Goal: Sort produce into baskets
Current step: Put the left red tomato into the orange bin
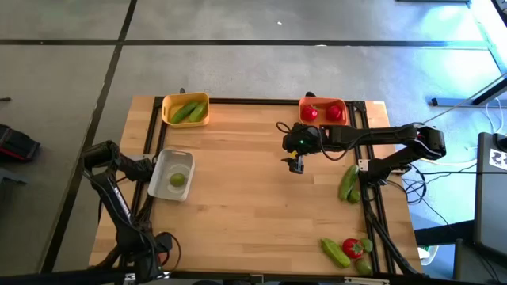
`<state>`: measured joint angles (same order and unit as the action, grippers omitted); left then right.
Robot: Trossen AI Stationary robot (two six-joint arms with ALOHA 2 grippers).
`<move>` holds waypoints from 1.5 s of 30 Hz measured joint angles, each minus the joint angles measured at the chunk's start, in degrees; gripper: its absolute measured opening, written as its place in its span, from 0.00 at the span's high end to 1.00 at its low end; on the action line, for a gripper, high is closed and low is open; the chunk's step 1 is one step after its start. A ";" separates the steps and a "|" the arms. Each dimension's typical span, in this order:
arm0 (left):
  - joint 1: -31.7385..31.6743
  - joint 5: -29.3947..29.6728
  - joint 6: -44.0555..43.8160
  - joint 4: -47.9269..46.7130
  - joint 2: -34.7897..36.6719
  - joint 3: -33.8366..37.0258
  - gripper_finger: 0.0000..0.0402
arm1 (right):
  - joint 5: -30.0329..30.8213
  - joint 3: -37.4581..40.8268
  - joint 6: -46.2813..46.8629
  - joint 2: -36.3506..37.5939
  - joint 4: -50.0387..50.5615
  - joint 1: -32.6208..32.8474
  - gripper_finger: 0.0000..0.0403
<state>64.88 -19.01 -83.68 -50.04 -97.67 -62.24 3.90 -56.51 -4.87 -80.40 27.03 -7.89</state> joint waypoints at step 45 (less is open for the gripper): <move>-11.05 11.65 8.25 -6.38 -4.07 -5.34 0.35 | 0.00 0.00 0.05 0.26 0.63 0.01 0.16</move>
<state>53.84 -7.36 -75.43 -56.42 -101.73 -67.58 3.90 -56.51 -4.82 -80.14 27.66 -7.88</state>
